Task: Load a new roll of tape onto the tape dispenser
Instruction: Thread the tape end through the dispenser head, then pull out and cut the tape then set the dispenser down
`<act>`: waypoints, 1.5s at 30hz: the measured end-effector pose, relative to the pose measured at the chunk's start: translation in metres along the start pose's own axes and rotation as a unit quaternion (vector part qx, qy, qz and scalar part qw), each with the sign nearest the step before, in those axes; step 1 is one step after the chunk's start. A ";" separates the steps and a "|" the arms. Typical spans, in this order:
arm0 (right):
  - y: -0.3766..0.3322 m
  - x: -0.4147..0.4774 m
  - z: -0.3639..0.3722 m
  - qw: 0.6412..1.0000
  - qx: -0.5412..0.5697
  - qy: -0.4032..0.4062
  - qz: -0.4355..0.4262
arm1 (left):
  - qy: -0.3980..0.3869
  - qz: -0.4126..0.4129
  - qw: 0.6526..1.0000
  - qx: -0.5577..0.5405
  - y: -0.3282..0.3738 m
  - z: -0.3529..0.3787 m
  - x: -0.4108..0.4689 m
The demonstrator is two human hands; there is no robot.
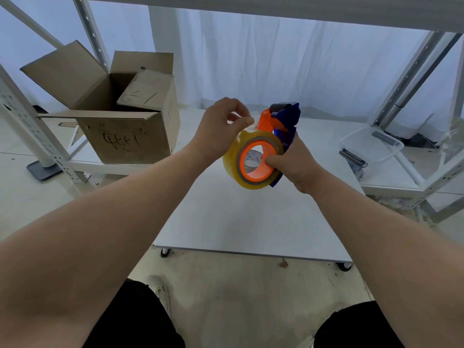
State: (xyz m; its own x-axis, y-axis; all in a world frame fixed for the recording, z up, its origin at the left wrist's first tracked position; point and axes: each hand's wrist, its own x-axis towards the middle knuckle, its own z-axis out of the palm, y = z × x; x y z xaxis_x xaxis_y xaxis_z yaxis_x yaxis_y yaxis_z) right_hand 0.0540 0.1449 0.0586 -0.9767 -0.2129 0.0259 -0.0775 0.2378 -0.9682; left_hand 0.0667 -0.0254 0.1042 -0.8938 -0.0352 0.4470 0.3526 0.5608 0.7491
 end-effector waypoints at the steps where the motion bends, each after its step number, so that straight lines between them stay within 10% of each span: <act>1: 0.000 -0.001 -0.001 1.000 -0.005 -0.012 -0.001 | 0.000 0.000 1.000 -0.003 0.000 0.000 -0.001; 20: 0.004 -0.004 -0.015 0.983 0.001 -0.175 0.064 | -0.177 0.061 0.982 0.036 0.011 -0.008 0.003; 31: -0.018 -0.006 0.012 0.984 0.175 0.017 0.011 | -0.129 0.056 0.990 0.001 0.030 -0.005 0.004; 45: -0.024 -0.013 0.010 0.999 -0.003 0.033 -0.012 | -0.179 0.072 0.981 0.018 0.023 -0.017 0.009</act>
State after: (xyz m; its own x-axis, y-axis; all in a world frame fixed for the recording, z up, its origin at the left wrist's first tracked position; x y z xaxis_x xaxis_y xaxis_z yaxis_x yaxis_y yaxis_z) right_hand 0.0702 0.1328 0.0792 -0.9857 -0.1552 0.0662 -0.1025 0.2395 -0.9655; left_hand 0.0717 -0.0265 0.1335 -0.8778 0.3364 0.3411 0.4781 0.5682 0.6698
